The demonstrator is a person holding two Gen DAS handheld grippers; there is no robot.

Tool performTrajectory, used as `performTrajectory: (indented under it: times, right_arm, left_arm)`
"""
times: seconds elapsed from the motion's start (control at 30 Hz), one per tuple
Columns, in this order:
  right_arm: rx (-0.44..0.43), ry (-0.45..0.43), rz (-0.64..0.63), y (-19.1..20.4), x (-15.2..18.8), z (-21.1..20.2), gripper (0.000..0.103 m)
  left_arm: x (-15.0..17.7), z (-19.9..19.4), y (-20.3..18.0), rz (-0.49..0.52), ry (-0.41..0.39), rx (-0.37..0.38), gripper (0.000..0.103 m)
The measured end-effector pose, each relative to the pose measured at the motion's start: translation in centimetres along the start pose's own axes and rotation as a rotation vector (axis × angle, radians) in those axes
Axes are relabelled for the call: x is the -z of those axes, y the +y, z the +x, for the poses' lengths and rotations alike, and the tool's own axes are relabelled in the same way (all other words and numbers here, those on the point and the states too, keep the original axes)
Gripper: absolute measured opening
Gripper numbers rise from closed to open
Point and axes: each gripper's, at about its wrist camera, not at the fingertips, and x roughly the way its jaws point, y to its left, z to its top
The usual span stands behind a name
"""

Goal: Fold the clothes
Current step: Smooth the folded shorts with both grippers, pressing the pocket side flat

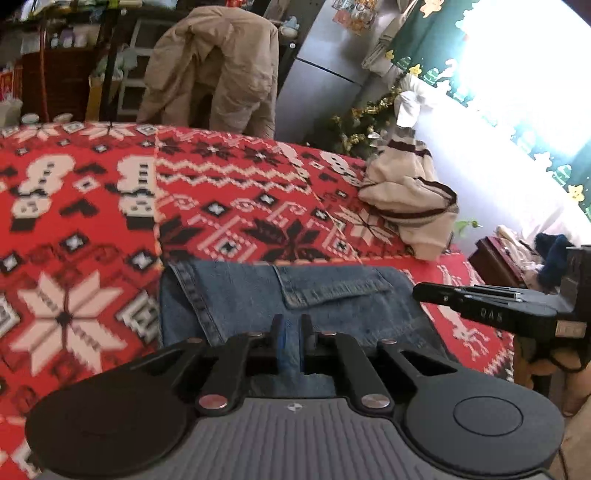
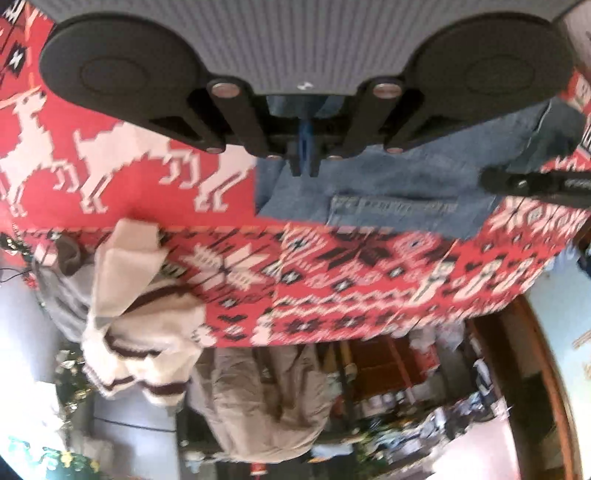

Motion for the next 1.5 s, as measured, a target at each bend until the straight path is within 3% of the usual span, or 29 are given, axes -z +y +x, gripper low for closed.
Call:
performTrajectory:
  times: [0.17,0.37,0.47,0.57,0.67,0.77,0.87,1.07,1.17,1.3,1.5]
  right_arm:
    - [-0.009,0.035,0.003,-0.9,-0.2,2.1,0.004]
    - [0.064,0.049,-0.005,-1.8,0.8,-0.6,0.005]
    - [-0.016,-0.002,0.028,-0.9,1.0,-2.8,0.01]
    - [-0.101,0.013,-0.007,2.0,1.3,-2.9,0.011]
    - [-0.133,0.03,-0.065,5.0,1.7,-1.6,0.011]
    - [-0.093,0.026,-0.154,7.5,2.5,-0.1,0.011]
    - [-0.071,0.018,-0.213,7.9,3.3,0.2,0.01]
    - [-0.095,0.047,-0.099,4.9,3.3,-1.7,0.007]
    - [-0.107,0.032,-0.093,5.8,3.3,-2.9,0.015]
    - [-0.172,0.052,-0.123,8.4,4.1,-2.8,0.015]
    - [-0.165,0.08,-0.148,8.1,5.4,-3.3,0.013]
  left_arm:
    - [0.6,1.1,1.4,-0.023,0.041,-0.009,0.004]
    - [0.7,-1.1,1.4,-0.075,0.019,0.03,0.006]
    - [0.9,-1.7,0.1,-0.056,0.015,0.077,0.006]
    - [1.5,-1.2,-1.5,-0.022,0.031,0.111,0.006]
    - [2.1,-0.3,-2.4,-0.002,0.039,0.126,0.006]
    - [3.2,0.7,-2.9,0.08,0.056,0.028,0.003]
    - [3.8,0.1,-1.4,0.036,0.064,0.05,0.003]
    - [4.4,-1.4,-0.7,-0.011,0.081,0.069,0.002]
    - [4.5,-2.0,-1.7,0.005,0.067,0.105,0.006]
    - [5.2,-1.2,-2.8,0.082,0.099,0.027,0.007]
    - [5.7,-2.5,-1.1,0.025,0.106,0.028,0.003]
